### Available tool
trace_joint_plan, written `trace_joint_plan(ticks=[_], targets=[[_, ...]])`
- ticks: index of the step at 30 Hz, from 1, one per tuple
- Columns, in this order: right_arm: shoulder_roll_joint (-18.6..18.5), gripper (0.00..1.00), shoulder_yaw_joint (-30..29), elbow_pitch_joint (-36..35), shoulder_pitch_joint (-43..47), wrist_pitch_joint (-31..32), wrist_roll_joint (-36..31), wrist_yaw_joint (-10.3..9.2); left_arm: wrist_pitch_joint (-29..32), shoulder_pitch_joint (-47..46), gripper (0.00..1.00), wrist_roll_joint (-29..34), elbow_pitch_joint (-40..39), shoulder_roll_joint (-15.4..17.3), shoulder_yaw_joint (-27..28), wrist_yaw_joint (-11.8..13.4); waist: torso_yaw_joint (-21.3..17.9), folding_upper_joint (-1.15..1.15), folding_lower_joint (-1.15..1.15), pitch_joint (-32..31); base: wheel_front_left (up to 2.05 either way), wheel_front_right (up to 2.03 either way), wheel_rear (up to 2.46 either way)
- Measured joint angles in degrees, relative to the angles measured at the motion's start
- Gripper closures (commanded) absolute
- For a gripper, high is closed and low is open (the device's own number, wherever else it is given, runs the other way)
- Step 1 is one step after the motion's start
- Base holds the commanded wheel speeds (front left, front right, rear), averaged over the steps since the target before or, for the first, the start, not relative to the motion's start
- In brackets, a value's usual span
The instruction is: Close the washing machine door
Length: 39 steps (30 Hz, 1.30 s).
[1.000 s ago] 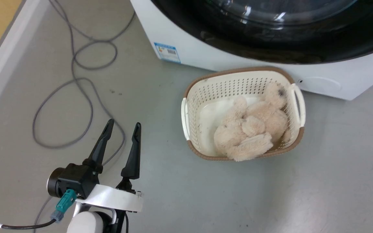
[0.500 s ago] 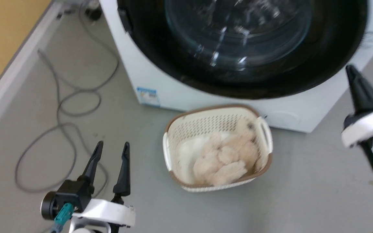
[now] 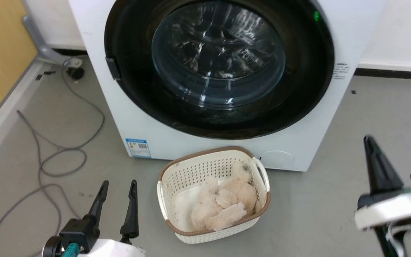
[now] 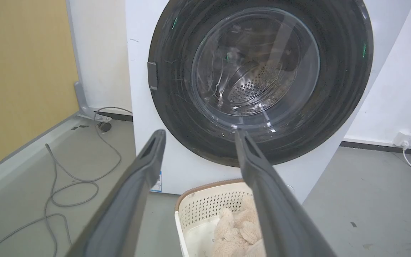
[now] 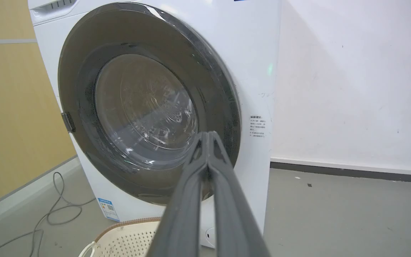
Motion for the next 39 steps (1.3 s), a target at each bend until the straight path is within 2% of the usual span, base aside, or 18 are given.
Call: trace_joint_plan(ticks=[3, 4, 5, 9, 14, 34, 35, 39], targets=[[3.0, 1.0, -1.86, -3.16, 4.17, 0.0, -2.33, 0.0, 0.0, 0.78, 0.0, 0.01, 0.43, 0.01, -0.2, -0.07, -0.82, 0.0, 0.0, -1.05, 0.0, 0.0, 0.0], [5.15, 0.1, -2.96, -5.16, 6.84, 0.0, -3.3, 0.0, 0.0, 1.18, 0.0, 0.01, 0.58, 0.0, -0.37, -0.09, -1.18, 0.0, 0.0, -1.57, 0.0, 0.0, 0.0], [6.01, 0.0, -3.36, -6.12, 8.12, -0.01, -4.12, 0.0, 0.0, 1.29, 0.0, 0.01, 0.68, -0.01, -0.38, -0.1, -1.31, 0.0, 0.0, -1.74, 0.0, 0.0, 0.0], [8.51, 0.0, -4.76, -8.66, 12.23, 0.0, -6.24, 0.0, 0.0, 1.67, 0.0, 0.18, 1.19, 0.0, -0.59, -0.18, -1.58, 0.0, 0.0, -2.14, 0.0, 0.0, 0.0], [9.75, 0.0, -5.58, -9.39, 15.04, -0.01, -7.68, 0.0, 0.0, 1.8, 0.0, 1.27, 1.82, 0.02, -1.01, -0.19, -1.55, 0.0, 0.0, -2.24, 0.0, 0.0, 0.0], [10.21, 0.0, -5.9, -10.71, 17.41, -0.01, -8.23, 0.0, 0.0, 2.32, 0.0, 4.08, 2.53, 0.02, -1.36, -0.09, -1.62, 0.0, 0.0, -2.31, 0.0, 0.0, 0.0], [10.21, 1.0, -5.87, -10.71, 17.41, -0.01, -8.16, 0.0, 0.0, 2.32, 1.0, 3.98, 2.32, 0.02, -1.33, -0.1, -1.62, 0.0, 0.0, -2.28, 0.0, 0.0, 0.0], [10.21, 1.0, -5.94, -10.7, 17.37, 0.05, -8.18, 0.0, 0.04, 2.3, 1.0, 3.99, 2.32, 0.0, -1.35, -0.1, -1.63, 0.0, 0.0, -2.26, 0.0, 0.0, 0.0]])
